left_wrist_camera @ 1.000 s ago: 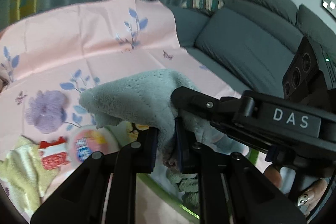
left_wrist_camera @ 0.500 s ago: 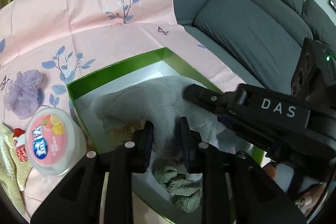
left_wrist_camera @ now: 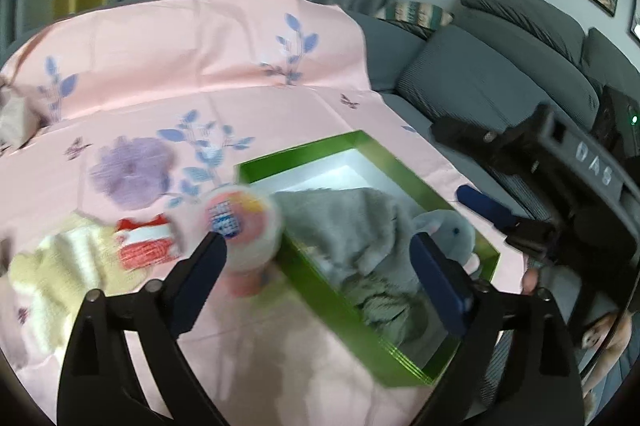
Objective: Organize soft objects
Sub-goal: 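Move the right gripper back and grasp the yellow-white knit cloth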
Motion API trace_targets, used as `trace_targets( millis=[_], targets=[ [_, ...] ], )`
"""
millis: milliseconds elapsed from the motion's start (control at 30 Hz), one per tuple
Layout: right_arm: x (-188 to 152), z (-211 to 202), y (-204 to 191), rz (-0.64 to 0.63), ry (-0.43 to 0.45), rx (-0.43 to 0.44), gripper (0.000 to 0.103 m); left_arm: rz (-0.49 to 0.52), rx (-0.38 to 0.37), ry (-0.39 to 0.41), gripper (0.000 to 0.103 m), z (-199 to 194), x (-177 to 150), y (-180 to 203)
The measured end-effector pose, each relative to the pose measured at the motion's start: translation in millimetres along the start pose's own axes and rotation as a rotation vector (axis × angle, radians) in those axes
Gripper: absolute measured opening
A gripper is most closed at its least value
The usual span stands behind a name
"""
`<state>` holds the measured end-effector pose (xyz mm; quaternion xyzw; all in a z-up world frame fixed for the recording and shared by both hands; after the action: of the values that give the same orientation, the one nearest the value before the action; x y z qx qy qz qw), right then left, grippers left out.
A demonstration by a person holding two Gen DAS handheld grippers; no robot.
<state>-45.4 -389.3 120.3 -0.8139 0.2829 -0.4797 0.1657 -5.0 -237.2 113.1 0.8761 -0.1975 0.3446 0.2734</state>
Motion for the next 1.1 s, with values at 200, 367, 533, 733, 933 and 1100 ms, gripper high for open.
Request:
trace_targets(
  millis=[200, 367, 533, 733, 933, 1100],
  targets=[
    [-15, -2, -57, -0.136, -0.020, 0.069, 0.090, -0.096, 0.112, 0.050, 0.096, -45, -21, -64],
    [-42, 10, -113, -0.278, -0.075, 0.112, 0.092, -0.216, 0.248, 0.082, 0.096, -82, -40, -131],
    [-85, 38, -166, -0.422, -0.171, 0.138, 0.092, -0.317, 0.334, 0.091, 0.096, -105, -66, -185],
    [-149, 102, -196, -0.489, -0.382, 0.131, 0.092, -0.481, 0.369, 0.058, 0.095, -107, -93, -239],
    [-194, 166, -189, -0.485, -0.512, 0.042, 0.092, -0.514, 0.388, 0.063, 0.095, -114, -97, -256],
    [-221, 198, -186, -0.564, -0.527, -0.038, 0.091, -0.527, 0.355, 0.038, 0.095, -108, -99, -258]
  ],
)
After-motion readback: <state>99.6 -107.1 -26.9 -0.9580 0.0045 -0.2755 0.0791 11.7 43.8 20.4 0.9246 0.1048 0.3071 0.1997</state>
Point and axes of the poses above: each gripper's, at about its wrist camera, not at the fingertips, and z roughly the way its jaws point, y to its right, x to its top, the point moved 6 cm from there along z, roughly the way its jaws point, and after that the axes turned 6 degrees about -z, right-handed, at the moved point
